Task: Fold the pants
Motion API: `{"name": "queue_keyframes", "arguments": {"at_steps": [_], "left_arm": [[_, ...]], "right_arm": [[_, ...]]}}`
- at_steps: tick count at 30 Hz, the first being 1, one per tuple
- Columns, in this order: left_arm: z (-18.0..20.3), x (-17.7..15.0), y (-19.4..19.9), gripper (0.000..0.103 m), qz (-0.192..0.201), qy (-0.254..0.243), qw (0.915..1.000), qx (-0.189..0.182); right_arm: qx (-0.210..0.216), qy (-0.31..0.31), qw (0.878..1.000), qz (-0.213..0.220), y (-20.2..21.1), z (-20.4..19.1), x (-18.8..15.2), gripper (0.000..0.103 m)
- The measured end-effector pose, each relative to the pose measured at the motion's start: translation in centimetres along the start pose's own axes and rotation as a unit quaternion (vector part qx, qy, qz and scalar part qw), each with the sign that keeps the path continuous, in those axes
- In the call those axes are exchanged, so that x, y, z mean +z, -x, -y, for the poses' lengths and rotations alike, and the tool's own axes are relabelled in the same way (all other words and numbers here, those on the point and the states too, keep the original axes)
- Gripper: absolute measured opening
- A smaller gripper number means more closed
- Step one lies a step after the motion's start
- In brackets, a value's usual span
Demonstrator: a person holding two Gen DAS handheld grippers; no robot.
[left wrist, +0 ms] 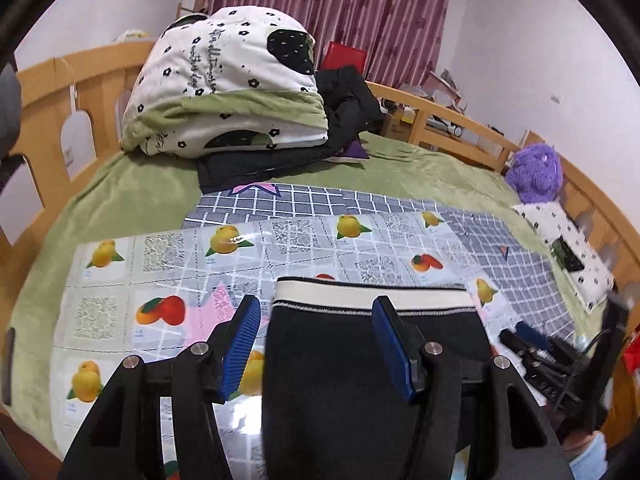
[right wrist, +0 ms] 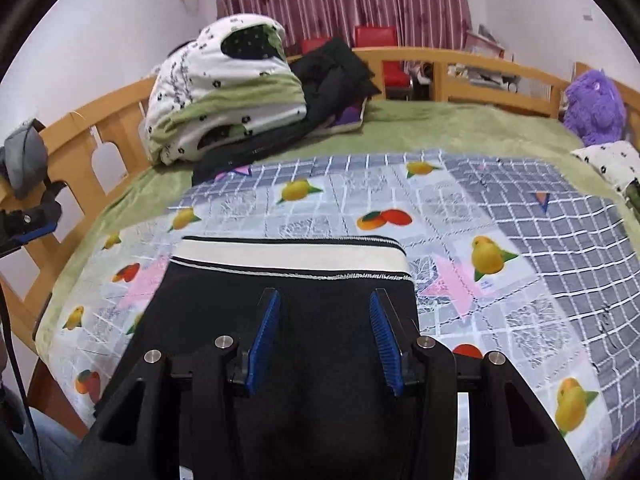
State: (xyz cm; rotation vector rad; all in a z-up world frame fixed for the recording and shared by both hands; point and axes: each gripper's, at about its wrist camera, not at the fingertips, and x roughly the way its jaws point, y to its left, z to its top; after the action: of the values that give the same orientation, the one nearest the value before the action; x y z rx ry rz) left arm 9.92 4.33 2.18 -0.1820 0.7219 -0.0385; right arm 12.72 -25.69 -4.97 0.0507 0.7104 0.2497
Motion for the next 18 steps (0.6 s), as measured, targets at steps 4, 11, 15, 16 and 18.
{"name": "queue_keyframes", "arguments": {"at_steps": [4,11,15,16,18], "left_arm": [[0.2,0.0,0.6,0.056,-0.013,-0.004,0.9995,0.028],[0.1,-0.4,2.5,0.06,0.001,-0.006,0.9998,0.018],[-0.6,-1.5,1.4,0.06,-0.015,-0.001,0.9992,0.036],[-1.0,-1.8,1.1,0.06,-0.019,0.005,0.9994,0.029],[-1.4,-2.2,0.8,0.06,-0.026,0.009,0.9993,0.026]], "right_arm": [[-0.009,0.001,1.0,-0.004,1.8,-0.3,-0.6,0.046],[-0.008,-0.002,1.0,0.007,3.7,-0.4,-1.4,0.047],[-0.016,-0.017,1.0,-0.016,2.4,0.9,-2.7,0.047],[-0.016,-0.024,0.999,-0.021,2.0,1.3,-2.8,0.047],[-0.015,-0.038,0.999,-0.023,1.6,1.8,-2.8,0.047]]}}
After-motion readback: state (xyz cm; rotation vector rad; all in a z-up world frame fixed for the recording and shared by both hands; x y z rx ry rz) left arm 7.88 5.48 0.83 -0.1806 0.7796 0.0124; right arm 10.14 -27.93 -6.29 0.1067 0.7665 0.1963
